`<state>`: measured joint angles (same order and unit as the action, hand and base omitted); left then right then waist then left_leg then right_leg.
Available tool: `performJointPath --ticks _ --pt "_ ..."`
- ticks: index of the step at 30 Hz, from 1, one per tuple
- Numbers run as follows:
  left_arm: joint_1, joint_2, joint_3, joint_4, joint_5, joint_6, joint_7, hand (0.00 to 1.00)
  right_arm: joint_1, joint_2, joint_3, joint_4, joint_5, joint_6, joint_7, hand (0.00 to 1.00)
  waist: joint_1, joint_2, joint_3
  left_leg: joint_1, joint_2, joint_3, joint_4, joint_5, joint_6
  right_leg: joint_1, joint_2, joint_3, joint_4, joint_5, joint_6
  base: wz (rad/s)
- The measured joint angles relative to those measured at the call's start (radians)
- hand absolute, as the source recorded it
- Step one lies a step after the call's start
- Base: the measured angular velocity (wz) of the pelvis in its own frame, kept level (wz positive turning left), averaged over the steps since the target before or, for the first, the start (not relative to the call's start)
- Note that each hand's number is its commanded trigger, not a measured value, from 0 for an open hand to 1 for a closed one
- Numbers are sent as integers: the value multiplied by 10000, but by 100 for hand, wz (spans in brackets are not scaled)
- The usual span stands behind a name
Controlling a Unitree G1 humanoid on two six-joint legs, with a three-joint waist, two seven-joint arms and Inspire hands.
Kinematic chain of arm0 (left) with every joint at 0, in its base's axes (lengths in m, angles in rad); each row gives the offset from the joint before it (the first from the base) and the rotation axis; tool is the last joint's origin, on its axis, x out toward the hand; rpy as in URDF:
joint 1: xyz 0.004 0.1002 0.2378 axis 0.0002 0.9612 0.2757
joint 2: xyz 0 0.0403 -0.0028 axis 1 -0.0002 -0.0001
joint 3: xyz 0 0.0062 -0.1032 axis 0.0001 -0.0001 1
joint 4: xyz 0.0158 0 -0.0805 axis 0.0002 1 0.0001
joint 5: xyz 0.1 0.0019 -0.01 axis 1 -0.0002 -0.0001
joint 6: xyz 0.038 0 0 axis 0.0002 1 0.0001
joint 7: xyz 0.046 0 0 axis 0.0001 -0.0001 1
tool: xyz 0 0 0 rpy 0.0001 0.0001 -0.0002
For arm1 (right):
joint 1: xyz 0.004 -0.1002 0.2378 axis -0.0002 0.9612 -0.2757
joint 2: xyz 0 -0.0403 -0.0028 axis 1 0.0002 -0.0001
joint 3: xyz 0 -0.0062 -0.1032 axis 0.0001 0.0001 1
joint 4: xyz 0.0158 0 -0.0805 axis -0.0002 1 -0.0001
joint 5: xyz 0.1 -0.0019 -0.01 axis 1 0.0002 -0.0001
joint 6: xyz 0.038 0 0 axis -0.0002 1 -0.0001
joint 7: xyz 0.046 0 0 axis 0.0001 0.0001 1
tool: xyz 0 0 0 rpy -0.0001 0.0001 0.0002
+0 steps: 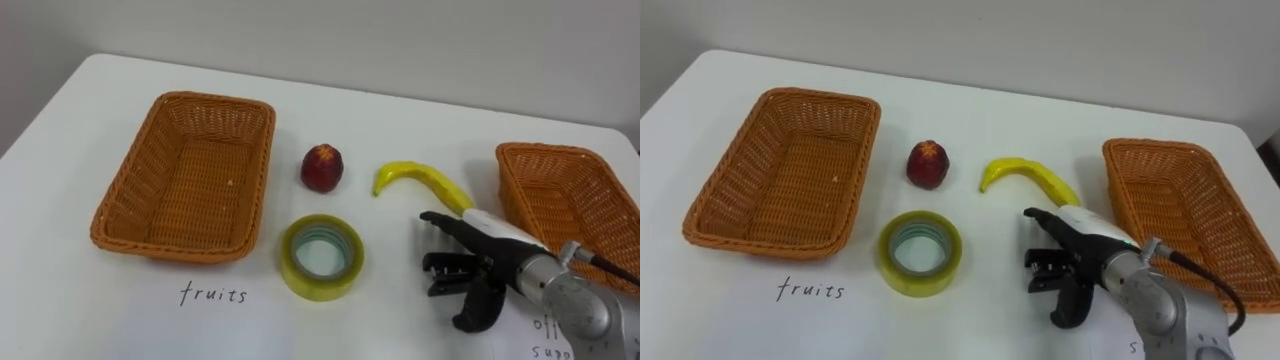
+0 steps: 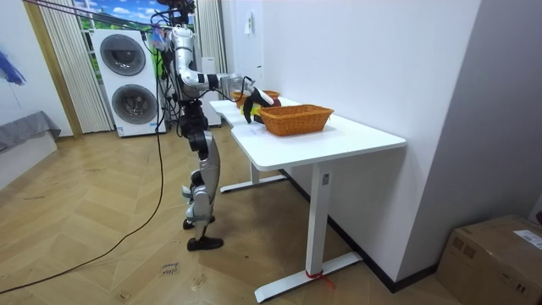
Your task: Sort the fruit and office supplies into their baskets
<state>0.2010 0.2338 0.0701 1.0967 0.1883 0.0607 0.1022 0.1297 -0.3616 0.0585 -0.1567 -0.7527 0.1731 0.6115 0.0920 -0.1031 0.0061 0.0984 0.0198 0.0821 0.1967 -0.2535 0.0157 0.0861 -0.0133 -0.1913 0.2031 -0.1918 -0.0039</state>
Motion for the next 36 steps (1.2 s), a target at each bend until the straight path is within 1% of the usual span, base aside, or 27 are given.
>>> performJointPath --ticks 4,12,16,18,21,23,27,31,32,35,36 --pt "-10 29 -155 0 -2 0 0 0 -146 0 17 203 10 -14 -115 0 -4 -9 2 -6 0 1 -1 0 0 -4 0 1 -1 1 1 0" --pt "-111 38 -156 -1 6 -2 -33 0 -210 0 69 268 4 -20 -154 0 11 -21 -1 -8 0 2 3 0 0 -5 0 -4 -2 8 0 0" --pt "-127 99 -151 -5 22 -2 -134 0 -260 -1 76 346 3 -9 -147 0 26 -30 -7 -7 2 5 14 0 0 4 1 -10 -2 10 -1 0" --pt "-127 112 -151 -5 23 3 -217 0 -332 -4 95 432 -12 -2 -110 0 46 -35 -10 -9 3 11 16 0 0 3 1 -4 -2 12 -4 0" --pt "-80 105 -150 -236 23 79 -269 0 -327 -7 84 473 -67 42 -17 0 171 -70 -21 -8 9 9 25 0 0 7 7 1 -2 15 -7 0" --pt "-59 100 -154 -450 17 143 -269 0 -340 -46 87 538 -95 166 59 0 230 -82 -21 -9 11 -6 46 0 0 28 9 -3 -1 20 -7 0" --pt "-17 105 -163 -493 19 303 -219 0 -352 -65 85 722 -93 384 28 0 223 -81 -21 -51 11 -17 71 0 0 3 2 -27 -1 47 -6 0" --pt "47 107 -159 -495 24 624 -175 0 -434 -81 54 982 -74 533 23 0 225 -84 -27 -68 11 -19 98 0 1 -6 1 -29 -1 80 -4 0" --pt "58 107 -159 -494 34 682 -175 0 -441 -90 54 992 -76 686 28 0 224 -86 -30 -71 12 -22 107 0 2 -7 1 -36 -1 88 -4 0" --pt "77 108 -159 -559 87 843 -177 0 -441 -95 57 996 -77 928 50 0 235 -89 -40 -95 20 -29 154 -1 2 -17 1 -56 3 97 -7 0" --pt "77 108 -159 -573 117 859 -178 0 -441 -99 58 996 -77 961 59 57 235 -90 -45 -107 21 -32 167 -1 2 -21 1 -60 4 97 -7 3"
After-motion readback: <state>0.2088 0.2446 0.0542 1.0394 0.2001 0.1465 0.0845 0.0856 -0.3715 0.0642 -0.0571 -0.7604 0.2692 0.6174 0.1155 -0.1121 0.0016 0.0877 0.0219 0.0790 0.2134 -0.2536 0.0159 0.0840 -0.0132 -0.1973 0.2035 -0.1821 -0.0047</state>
